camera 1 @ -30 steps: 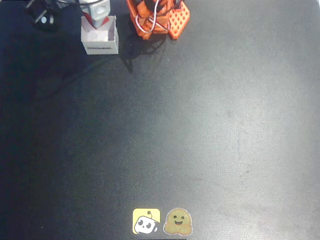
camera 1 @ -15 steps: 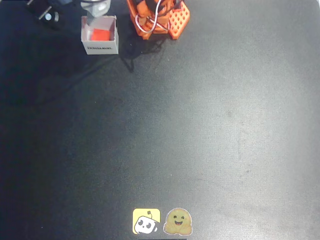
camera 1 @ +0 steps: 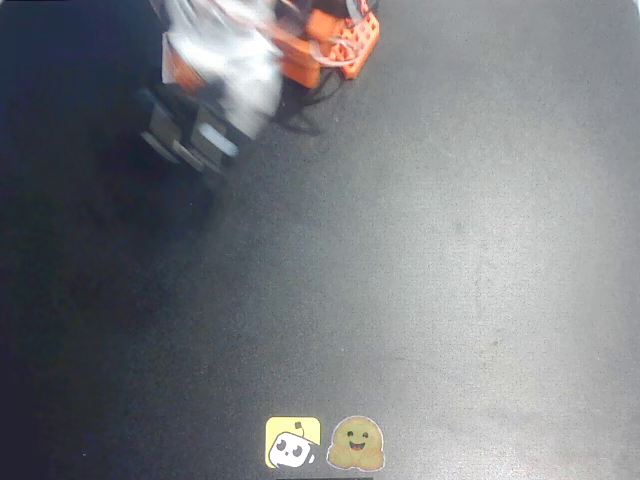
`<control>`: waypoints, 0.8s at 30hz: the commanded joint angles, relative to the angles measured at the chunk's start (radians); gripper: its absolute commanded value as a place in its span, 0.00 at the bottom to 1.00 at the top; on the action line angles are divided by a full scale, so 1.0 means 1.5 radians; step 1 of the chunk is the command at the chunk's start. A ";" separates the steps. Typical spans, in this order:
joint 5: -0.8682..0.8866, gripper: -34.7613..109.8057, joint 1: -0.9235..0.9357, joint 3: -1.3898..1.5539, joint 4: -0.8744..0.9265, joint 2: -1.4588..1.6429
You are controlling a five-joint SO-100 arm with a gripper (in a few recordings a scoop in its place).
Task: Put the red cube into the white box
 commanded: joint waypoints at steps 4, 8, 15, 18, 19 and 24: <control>0.142 0.24 -0.261 0.041 -0.125 -0.025; 0.141 0.24 -0.257 0.163 -0.136 0.119; 0.140 0.24 -0.229 0.363 -0.095 0.407; 0.143 0.24 -0.210 0.422 -0.081 0.480; 0.144 0.24 -0.205 0.445 -0.073 0.510; 0.139 0.24 -0.189 0.499 -0.052 0.559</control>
